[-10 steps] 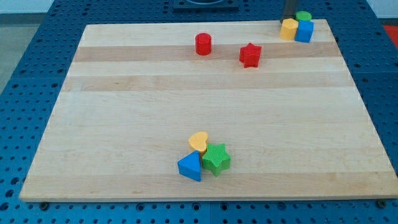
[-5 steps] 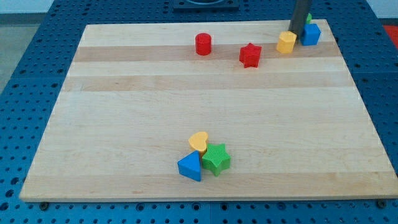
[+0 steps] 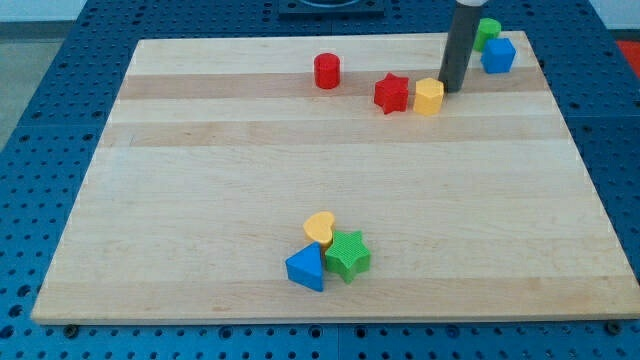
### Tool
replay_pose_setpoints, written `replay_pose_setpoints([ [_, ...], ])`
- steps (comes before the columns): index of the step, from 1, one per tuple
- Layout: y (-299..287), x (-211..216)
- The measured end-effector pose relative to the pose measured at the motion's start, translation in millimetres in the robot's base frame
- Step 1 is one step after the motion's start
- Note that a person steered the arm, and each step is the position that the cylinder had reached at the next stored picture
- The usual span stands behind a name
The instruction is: Place the red star below the red circle
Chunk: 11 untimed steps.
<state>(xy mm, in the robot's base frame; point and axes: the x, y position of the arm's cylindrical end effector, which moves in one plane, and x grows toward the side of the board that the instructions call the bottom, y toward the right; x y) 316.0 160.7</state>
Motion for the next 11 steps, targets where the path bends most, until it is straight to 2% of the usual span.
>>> replay_pose_setpoints([
  [1,-32.8,17.3],
  [2,-96.6,17.3],
  [3,-123.9,17.3],
  [5,-132.9,32.9],
  [7,-180.4,32.9],
  [8,-180.6,51.9],
  [9,-221.3,77.0],
  [10,-258.6,54.6],
  [11,-254.0,23.2],
])
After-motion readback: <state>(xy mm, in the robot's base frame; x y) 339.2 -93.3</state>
